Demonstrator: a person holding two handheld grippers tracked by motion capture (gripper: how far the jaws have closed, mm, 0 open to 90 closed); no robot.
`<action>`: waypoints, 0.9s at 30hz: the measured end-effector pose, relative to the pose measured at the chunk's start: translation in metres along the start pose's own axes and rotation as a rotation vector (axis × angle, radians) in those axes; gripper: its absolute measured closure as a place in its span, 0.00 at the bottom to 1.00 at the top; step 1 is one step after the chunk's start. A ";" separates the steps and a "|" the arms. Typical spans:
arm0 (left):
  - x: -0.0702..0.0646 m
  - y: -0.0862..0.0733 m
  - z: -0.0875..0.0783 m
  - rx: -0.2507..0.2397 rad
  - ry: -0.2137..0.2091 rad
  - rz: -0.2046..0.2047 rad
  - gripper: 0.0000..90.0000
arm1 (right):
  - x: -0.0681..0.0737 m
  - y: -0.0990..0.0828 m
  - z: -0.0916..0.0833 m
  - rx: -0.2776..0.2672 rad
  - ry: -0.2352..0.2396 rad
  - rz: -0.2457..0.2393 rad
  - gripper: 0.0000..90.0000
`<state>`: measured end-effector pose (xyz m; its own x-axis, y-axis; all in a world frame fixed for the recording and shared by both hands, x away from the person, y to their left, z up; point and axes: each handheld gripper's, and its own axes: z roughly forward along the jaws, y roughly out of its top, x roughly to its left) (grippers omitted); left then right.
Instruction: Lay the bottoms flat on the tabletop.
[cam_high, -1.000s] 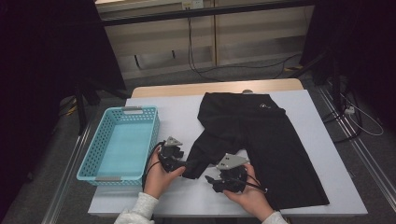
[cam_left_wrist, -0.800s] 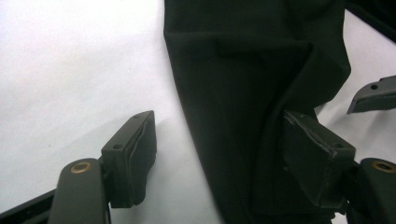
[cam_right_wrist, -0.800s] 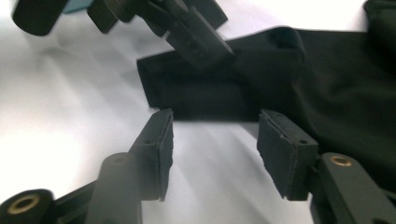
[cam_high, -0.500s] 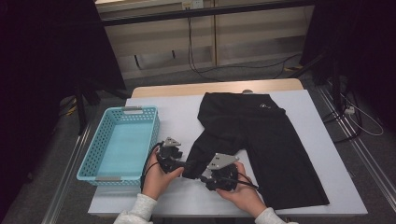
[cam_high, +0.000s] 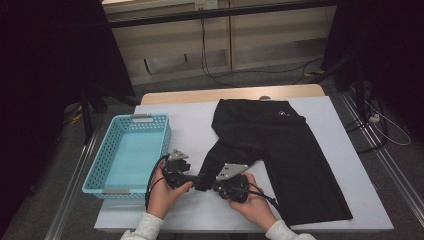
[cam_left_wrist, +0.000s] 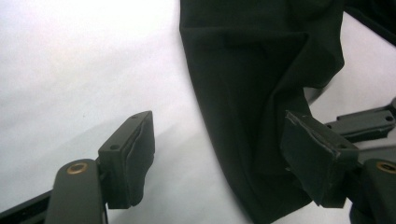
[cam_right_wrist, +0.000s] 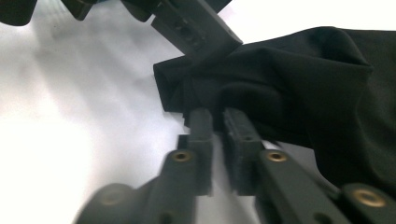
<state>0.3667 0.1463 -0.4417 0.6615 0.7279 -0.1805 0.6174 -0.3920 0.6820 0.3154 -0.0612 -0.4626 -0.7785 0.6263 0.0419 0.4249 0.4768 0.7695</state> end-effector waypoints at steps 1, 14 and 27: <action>0.000 0.000 0.000 0.000 -0.004 -0.005 0.29 | 0.000 0.000 0.000 0.000 0.005 0.000 0.97; 0.001 0.002 -0.006 -0.026 -0.015 -0.023 0.27 | -0.002 0.000 -0.010 -0.015 0.040 0.015 1.00; 0.001 -0.003 -0.003 0.034 -0.022 -0.037 0.47 | -0.006 -0.006 -0.032 -0.019 0.031 0.029 1.00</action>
<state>0.3643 0.1500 -0.4424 0.6472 0.7297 -0.2207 0.6551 -0.3844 0.6504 0.3030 -0.0870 -0.4470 -0.7803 0.6198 0.0836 0.4385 0.4469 0.7798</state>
